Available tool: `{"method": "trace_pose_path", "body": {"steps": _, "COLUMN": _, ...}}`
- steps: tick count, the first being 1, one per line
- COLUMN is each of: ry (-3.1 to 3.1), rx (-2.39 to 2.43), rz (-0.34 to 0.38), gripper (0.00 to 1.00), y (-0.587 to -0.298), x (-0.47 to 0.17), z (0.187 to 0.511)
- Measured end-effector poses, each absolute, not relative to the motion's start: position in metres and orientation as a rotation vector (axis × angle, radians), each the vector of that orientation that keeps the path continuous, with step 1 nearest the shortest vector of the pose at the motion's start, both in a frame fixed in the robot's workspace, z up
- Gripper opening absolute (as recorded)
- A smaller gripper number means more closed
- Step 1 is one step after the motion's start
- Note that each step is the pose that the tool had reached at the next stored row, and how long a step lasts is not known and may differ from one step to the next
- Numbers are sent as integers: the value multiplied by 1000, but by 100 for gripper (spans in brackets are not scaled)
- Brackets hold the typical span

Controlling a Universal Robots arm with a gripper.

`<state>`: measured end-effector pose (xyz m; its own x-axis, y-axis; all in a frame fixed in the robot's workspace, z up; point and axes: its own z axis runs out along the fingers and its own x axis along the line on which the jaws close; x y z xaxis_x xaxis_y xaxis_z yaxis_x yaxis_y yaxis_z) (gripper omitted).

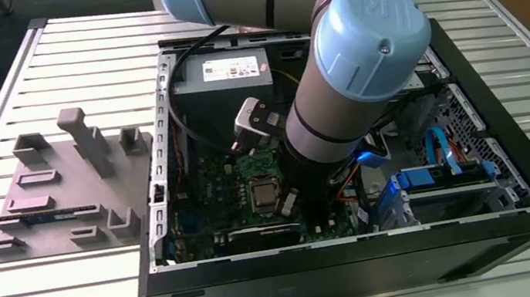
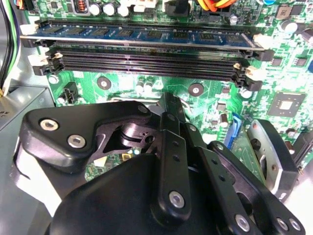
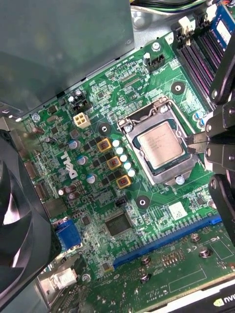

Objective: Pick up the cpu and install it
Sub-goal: 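Install the first cpu locking lever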

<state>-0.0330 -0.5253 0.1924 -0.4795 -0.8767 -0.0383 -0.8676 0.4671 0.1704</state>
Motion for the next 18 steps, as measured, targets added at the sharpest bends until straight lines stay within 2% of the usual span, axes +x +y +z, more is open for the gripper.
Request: {"method": "trace_pose_path", "body": {"steps": 18, "ry": -2587, "rx": 1656, "rz": -254, "gripper": 11, "y": -525, "x": -32, "z": 190}}
